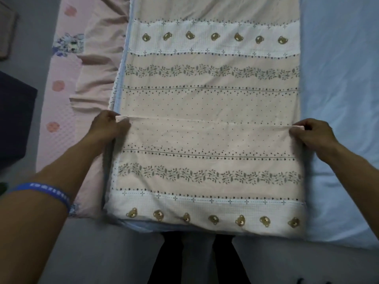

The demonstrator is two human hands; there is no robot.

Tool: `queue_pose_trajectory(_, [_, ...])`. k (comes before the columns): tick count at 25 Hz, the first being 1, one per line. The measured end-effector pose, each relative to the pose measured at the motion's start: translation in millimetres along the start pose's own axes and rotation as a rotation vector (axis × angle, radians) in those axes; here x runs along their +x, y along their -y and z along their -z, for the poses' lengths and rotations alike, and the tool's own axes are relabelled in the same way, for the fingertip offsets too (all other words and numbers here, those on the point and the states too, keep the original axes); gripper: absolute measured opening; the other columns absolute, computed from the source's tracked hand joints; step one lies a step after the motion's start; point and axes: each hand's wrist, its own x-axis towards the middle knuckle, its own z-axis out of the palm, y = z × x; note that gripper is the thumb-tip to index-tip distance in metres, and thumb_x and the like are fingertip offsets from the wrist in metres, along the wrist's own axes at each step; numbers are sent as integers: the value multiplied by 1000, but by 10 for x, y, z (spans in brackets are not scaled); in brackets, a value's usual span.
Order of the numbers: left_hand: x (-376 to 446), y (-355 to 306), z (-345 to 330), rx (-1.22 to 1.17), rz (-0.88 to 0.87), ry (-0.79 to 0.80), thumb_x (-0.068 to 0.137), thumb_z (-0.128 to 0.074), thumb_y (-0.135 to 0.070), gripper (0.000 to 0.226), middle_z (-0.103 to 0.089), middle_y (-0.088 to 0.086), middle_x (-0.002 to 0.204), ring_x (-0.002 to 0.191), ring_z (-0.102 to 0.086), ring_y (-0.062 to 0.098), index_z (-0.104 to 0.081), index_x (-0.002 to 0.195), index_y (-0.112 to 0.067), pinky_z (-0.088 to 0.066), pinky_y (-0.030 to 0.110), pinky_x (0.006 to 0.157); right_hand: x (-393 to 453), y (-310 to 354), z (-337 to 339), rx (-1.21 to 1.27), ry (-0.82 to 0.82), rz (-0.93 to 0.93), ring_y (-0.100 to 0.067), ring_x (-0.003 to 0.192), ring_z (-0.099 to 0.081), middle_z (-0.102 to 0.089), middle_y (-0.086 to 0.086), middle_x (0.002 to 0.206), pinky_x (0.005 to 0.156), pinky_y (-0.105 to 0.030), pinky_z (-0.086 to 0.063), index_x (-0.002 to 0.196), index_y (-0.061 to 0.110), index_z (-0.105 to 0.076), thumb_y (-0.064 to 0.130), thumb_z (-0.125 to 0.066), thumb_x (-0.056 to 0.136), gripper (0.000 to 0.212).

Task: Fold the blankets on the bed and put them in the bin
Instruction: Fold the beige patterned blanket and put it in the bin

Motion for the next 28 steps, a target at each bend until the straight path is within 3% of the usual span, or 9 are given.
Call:
queue_pose_trajectory(3, [-472,532,-45,-201,193,4,73,-84,-33,52,-63,-2,105,89,-64,16,-52,112,-19,-52,29,72,-157,-138,-131,48,-46,-57,-19,95,-59,-62,-2,108,84,-32,-48,120,17,-59,28,-76,81,44])
queue_pose_trajectory(6, [-1145,1110,-2,-143,279,6,75,-83,-20,45,-68,3,106,87,-66,16,-57,111,-15,-55,30,74,-654,-361,-181,38,-54,-105,-19,99,-59,-61,3,111,94,-38,-49,126,23,-52,32,-77,77,56])
queue_pose_trajectory(10, [-1699,1465,106,-209,277,36,82,-75,-8,26,-71,6,103,81,-67,11,-66,107,-11,-53,14,59,-1459,-818,-191,-67,-48,-182,-31,104,-62,-67,-4,116,93,-50,-49,116,25,-55,43,-75,79,46])
queue_pose_trajectory(14, [-1714,1261,226,-270,159,53,84,-70,-5,15,-76,-4,88,76,-71,9,-71,93,-17,-53,15,59,-1865,-1265,-185,-11,115,-310,-28,88,-64,-71,-11,104,83,-44,-53,105,15,-66,33,-74,83,29])
queue_pose_trajectory(17, [-1691,1276,267,-363,134,68,89,-64,-9,16,-74,-4,90,76,-69,8,-65,104,-14,-54,17,60,-2030,-1478,-200,-49,199,-320,-29,88,-66,-73,-11,98,87,-48,-54,98,13,-73,43,-70,86,32])
queue_pose_trajectory(20, [-1772,1655,247,69,224,296,79,-78,-16,37,-66,-4,103,88,-62,13,-60,112,-18,-47,19,63,-2205,-1447,-205,10,102,-329,-29,86,-62,-70,-15,96,79,-40,-49,95,10,-70,37,-67,90,28])
queue_pose_trajectory(24, [-1798,1882,193,121,270,110,79,-76,-10,42,-63,13,118,94,-59,25,-59,118,-8,-45,29,77,-2285,-1482,-263,-40,14,-312,-26,77,-58,-69,-19,100,74,-37,-43,97,4,-68,34,-65,92,30])
queue_pose_trajectory(26, [-1834,1847,134,200,232,10,82,-70,-20,45,-62,13,121,101,-59,29,-54,123,-11,-45,35,85,-2334,-1482,-332,-98,-58,-330,-32,84,-60,-68,-19,104,83,-45,-48,101,11,-62,38,-66,90,30])
queue_pose_trajectory(28, [-1886,1832,11,456,62,-46,85,-63,-28,55,-63,9,116,102,-58,33,-42,135,-22,-41,44,94,-2321,-1504,-410,-227,-123,-283,-41,99,-60,-67,-19,108,97,-55,-42,116,20,-52,39,-63,91,34])
